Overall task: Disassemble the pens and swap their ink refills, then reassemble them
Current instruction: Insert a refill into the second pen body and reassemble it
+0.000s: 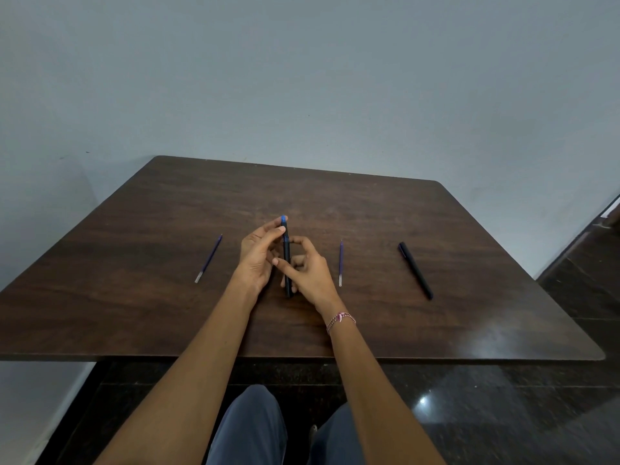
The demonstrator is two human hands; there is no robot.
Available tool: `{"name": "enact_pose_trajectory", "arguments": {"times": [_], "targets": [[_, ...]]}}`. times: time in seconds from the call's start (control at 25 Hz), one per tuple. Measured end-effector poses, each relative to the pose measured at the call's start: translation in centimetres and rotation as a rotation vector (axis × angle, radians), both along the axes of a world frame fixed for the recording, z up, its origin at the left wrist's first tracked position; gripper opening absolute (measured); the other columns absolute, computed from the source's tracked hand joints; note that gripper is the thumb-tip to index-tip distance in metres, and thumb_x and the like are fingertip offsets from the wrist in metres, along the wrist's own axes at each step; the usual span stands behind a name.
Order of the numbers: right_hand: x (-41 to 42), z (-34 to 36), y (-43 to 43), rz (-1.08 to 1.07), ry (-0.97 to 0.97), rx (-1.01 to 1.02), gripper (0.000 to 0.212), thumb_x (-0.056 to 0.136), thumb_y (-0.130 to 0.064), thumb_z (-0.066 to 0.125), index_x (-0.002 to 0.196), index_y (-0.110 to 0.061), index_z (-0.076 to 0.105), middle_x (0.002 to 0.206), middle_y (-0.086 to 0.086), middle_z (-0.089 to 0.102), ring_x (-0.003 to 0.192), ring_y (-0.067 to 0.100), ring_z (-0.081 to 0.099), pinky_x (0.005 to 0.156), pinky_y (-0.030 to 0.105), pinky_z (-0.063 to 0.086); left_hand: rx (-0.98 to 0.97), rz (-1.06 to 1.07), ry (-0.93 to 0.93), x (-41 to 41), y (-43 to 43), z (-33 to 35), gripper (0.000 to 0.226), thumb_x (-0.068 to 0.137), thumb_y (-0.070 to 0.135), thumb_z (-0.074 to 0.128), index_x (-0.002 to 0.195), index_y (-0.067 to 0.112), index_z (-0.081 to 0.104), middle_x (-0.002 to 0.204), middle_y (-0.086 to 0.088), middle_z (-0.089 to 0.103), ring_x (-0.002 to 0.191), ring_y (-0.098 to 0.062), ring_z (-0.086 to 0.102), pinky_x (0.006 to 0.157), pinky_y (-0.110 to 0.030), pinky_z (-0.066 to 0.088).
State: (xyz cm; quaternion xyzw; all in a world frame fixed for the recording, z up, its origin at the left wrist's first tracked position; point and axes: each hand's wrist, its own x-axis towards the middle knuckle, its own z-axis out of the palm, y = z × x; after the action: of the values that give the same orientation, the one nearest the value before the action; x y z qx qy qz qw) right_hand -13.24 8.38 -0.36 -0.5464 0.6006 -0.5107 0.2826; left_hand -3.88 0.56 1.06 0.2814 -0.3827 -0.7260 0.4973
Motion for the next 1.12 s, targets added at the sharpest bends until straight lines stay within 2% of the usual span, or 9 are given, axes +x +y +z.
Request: {"name": "enact_pose_trajectory", "arguments": {"times": [0.24, 0.44, 0.6, 0.68, 0.8, 0.96, 1.12], "targets": [[0.1, 0.1, 0.0, -0.053, 0.001, -0.042, 0.029, 0.085, -0.033, 0.069, 0.109, -0.027, 0.054, 0.059, 0.012, 0.064, 0.045, 0.021, 0.058, 0.051, 0.029, 0.051, -0.008, 0.061, 0.046, -0.1, 0.3, 0.4, 0.02, 0.086, -0.005, 0.059, 0.093, 0.012, 0.067, 0.078, 0.008, 0.074, 0.068, -0.002, 0.065, 0.064, -0.014, 0.052], [0.2, 0.3, 0.1, -0.055, 0.016, -0.035, 0.025, 0.086, -0.032, 0.067, 0.107, -0.03, 0.054, 0.054, 0.003, 0.063, 0.04, 0.008, 0.057, 0.046, 0.019, 0.046, 0.036, 0.109, 0.069, 0.0, 0.1, 0.5, 0.02, 0.084, -0.005, 0.061, 0.094, 0.011, 0.068, 0.077, 0.007, 0.074, 0.067, -0.002, 0.066, 0.06, -0.014, 0.052], [0.2, 0.4, 0.2, -0.047, 0.019, -0.052, 0.022, 0.088, -0.028, 0.066, 0.104, -0.036, 0.054, 0.059, 0.011, 0.064, 0.045, 0.012, 0.061, 0.043, 0.02, 0.046, 0.051, 0.133, 0.059, 0.0, 0.0, 0.7, 0.019, 0.083, -0.003, 0.064, 0.093, 0.012, 0.07, 0.076, 0.007, 0.074, 0.066, -0.004, 0.067, 0.06, -0.015, 0.053], [0.3, 0.5, 0.3, -0.043, 0.013, -0.06, 0.022, 0.088, -0.027, 0.066, 0.104, -0.036, 0.055, 0.057, 0.009, 0.063, 0.044, 0.011, 0.061, 0.043, 0.019, 0.046, 0.047, 0.149, 0.059, 0.0, 0.0, 1.3, 0.019, 0.083, -0.002, 0.065, 0.091, 0.014, 0.071, 0.076, 0.006, 0.073, 0.065, -0.006, 0.066, 0.06, -0.016, 0.054], [0.3, 0.6, 0.3, -0.038, 0.02, -0.065, 0.022, 0.088, -0.027, 0.065, 0.104, -0.038, 0.055, 0.054, 0.001, 0.062, 0.044, 0.009, 0.06, 0.045, 0.019, 0.047, 0.023, 0.184, 0.032, 0.2, -0.3, 2.3, 0.019, 0.082, -0.001, 0.066, 0.089, 0.016, 0.072, 0.079, 0.006, 0.073, 0.068, -0.005, 0.066, 0.062, -0.017, 0.054], [0.3, 0.5, 0.4, -0.034, 0.049, -0.066, 0.021, 0.088, -0.027, 0.065, 0.104, -0.037, 0.055, 0.049, -0.002, 0.059, 0.044, 0.009, 0.059, 0.05, 0.019, 0.05, -0.017, 0.308, -0.041, 0.5, -1.0, 3.7, 0.018, 0.082, 0.0, 0.067, 0.094, 0.014, 0.07, 0.087, 0.002, 0.071, 0.076, -0.007, 0.066, 0.072, -0.022, 0.055], [0.2, 0.5, 0.3, -0.05, 0.04, -0.073, 0.021, 0.089, -0.026, 0.064, 0.106, -0.034, 0.055, 0.049, -0.002, 0.058, 0.044, 0.007, 0.058, 0.052, 0.017, 0.049, -0.016, 0.427, -0.098, 0.8, -1.8, 4.1, 0.019, 0.082, -0.001, 0.068, 0.097, 0.009, 0.069, 0.089, -0.002, 0.07, 0.074, -0.007, 0.065, 0.065, -0.017, 0.054]]}}
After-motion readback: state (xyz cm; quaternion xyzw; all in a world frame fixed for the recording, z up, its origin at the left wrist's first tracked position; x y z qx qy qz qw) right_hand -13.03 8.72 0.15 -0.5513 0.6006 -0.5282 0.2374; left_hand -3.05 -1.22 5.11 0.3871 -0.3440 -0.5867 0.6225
